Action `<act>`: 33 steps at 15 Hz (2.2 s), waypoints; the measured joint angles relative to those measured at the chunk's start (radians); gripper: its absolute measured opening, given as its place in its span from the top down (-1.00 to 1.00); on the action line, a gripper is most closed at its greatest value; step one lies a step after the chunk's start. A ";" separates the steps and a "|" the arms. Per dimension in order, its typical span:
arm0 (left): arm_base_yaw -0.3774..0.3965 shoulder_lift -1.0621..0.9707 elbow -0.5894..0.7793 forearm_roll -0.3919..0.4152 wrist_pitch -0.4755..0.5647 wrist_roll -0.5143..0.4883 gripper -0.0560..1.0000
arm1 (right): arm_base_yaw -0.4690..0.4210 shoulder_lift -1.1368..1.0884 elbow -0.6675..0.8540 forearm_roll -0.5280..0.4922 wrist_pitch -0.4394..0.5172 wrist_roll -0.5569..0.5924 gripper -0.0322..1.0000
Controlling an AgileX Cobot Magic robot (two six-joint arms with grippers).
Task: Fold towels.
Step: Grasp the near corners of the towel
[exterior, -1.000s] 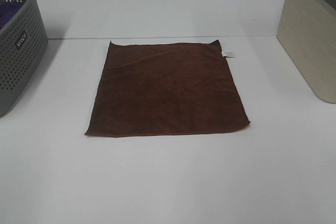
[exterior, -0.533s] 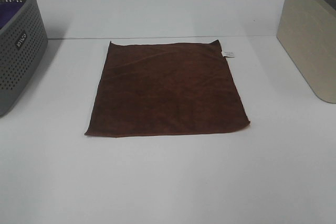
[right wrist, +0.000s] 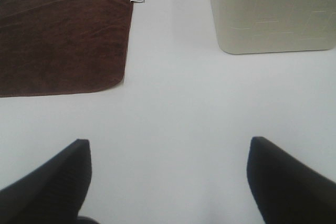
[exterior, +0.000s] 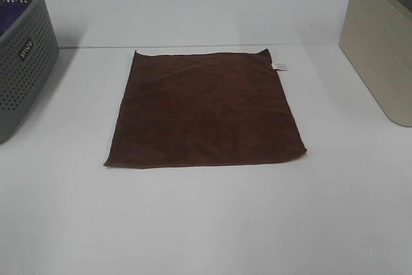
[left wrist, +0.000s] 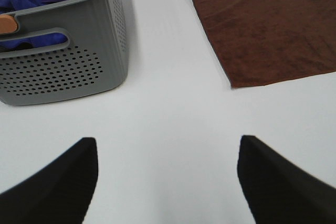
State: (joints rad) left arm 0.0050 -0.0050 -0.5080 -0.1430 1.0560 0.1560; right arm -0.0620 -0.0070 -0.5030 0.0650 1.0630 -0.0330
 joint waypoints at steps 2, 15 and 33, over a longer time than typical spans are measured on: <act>0.000 0.000 0.000 0.000 0.000 0.000 -0.45 | 0.000 0.000 0.000 0.000 0.000 0.000 -0.55; 0.000 0.000 0.000 0.000 0.000 0.000 -0.45 | 0.000 0.000 0.000 0.000 0.000 0.000 -0.55; 0.000 0.012 -0.006 0.000 -0.131 0.000 -0.45 | 0.000 0.028 -0.001 0.007 -0.004 0.000 -0.55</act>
State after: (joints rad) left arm 0.0050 0.0070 -0.5140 -0.1430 0.9250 0.1560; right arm -0.0620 0.0210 -0.5040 0.0720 1.0590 -0.0330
